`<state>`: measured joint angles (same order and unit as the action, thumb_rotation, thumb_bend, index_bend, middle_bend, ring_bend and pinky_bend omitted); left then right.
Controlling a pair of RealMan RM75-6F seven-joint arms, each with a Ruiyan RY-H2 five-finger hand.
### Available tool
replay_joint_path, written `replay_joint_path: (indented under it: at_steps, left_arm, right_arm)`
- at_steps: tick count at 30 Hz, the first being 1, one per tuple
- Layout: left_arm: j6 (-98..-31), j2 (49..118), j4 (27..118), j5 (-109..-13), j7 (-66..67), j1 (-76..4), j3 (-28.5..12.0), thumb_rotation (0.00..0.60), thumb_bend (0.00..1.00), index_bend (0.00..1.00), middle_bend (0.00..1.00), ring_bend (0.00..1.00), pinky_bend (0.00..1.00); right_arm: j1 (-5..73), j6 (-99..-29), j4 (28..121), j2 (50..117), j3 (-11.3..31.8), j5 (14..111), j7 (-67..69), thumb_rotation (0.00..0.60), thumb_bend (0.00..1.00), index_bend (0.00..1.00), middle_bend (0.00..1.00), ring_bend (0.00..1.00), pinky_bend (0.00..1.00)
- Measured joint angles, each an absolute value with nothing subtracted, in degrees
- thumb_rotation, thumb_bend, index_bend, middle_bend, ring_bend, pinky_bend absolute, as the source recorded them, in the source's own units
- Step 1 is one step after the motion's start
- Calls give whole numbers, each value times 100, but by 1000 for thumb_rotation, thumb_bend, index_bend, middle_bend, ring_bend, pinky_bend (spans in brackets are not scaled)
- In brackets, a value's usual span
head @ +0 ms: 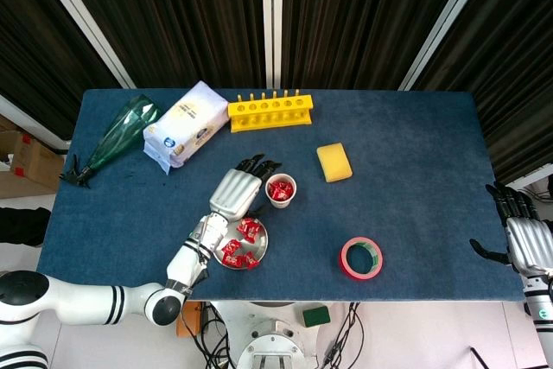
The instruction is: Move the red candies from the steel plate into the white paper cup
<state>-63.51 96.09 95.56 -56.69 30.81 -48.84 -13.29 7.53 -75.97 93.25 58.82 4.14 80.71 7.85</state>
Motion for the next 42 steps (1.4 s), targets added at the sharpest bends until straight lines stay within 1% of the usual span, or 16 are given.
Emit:
replay_joint_path:
  at_steps: [11,17,23,29,33,39,42]
  left_arm:
    - [-6465,9603,9722,-5708,3227,-4860,-1260,600,263,173,141,44,175]
    - [-6550,9526,9891,-5754,3367,-4787,-1126,600,264,188,141,44,166]
    - [-6612,9332,10335,-5671,3529,-4696,-1002,600,265,189,141,44,166]
    - [-6981,8970,10802,-5939,3491,-4261,-552,600,278,202,150,48,169]
    - [-7170,8733,10977,-6339,3183,-3877,-158,600,285,220,166,60,179]
    - [-7067,8364,11083,-6694,2933,-3552,460,600,285,227,166,60,179]
    - [-6968,8308,11062,-6814,2883,-3447,572,600,276,229,166,60,179]
  right_arm:
    - [725,-7657,9323,5867,396,8134,835,600,204,0,0,0,0]
    - [741,-7615,9318,5884,388,8123,783,600,204,0,0,0,0]
    - [759,-7584,9329,5916,402,8060,699,600,204,0,0,0,0]
    - [775,-7528,9329,5930,403,8018,661,600,204,0,0,0,0]
    - [799,-7477,9325,5955,396,8009,609,600,204,0,0,0,0]
    - [827,-7447,9339,6023,376,8014,441,600,204,0,0,0,0]
    - [817,-7479,9360,6050,372,8010,373,600,203,0,0,0,0]
